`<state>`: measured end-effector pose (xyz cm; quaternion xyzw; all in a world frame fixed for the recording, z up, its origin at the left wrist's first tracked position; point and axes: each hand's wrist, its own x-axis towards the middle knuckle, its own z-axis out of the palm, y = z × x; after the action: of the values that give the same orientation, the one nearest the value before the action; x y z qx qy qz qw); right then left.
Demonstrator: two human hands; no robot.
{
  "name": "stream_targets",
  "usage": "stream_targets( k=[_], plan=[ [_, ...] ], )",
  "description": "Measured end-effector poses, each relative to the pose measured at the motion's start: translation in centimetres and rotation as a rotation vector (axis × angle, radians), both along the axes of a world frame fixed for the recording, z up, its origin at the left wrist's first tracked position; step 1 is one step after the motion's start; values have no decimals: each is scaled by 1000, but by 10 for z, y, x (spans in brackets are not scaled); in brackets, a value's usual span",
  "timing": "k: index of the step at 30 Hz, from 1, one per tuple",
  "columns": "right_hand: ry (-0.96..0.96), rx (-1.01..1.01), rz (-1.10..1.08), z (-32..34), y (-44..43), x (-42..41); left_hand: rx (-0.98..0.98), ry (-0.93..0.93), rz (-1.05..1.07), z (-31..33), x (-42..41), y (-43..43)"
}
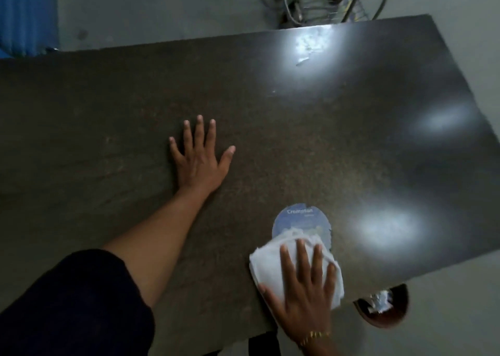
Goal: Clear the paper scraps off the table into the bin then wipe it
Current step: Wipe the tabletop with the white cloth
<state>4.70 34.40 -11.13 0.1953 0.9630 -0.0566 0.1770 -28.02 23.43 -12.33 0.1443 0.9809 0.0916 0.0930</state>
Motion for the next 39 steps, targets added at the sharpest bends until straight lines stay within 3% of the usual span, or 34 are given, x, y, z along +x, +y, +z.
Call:
stream_targets(
  k=[3, 6, 11, 19, 31, 35, 39],
  plan=[
    [-88, 66, -38, -7, -11, 41, -23, -30, 96, -1, -1, 31],
    [-224, -17, -156, -19, -4, 42, -59, 9, 114, -7, 0, 33],
    [-51, 86, 1, -21, 16, -7, -49, 46, 128, -11, -2, 34],
    [143, -20, 40, -16, 91, -202, -62, 84, 147, -16, -3, 35],
    [147, -91, 9, -8, 173, -555, -84, 106, 152, -13, -6, 35],
    [158, -61, 79, -12, 177, -545, -74, 114, 162, -15, -6, 33],
    [168, -42, 165, -16, 179, -445, -84, 94, 162, -14, -6, 35]
  ],
)
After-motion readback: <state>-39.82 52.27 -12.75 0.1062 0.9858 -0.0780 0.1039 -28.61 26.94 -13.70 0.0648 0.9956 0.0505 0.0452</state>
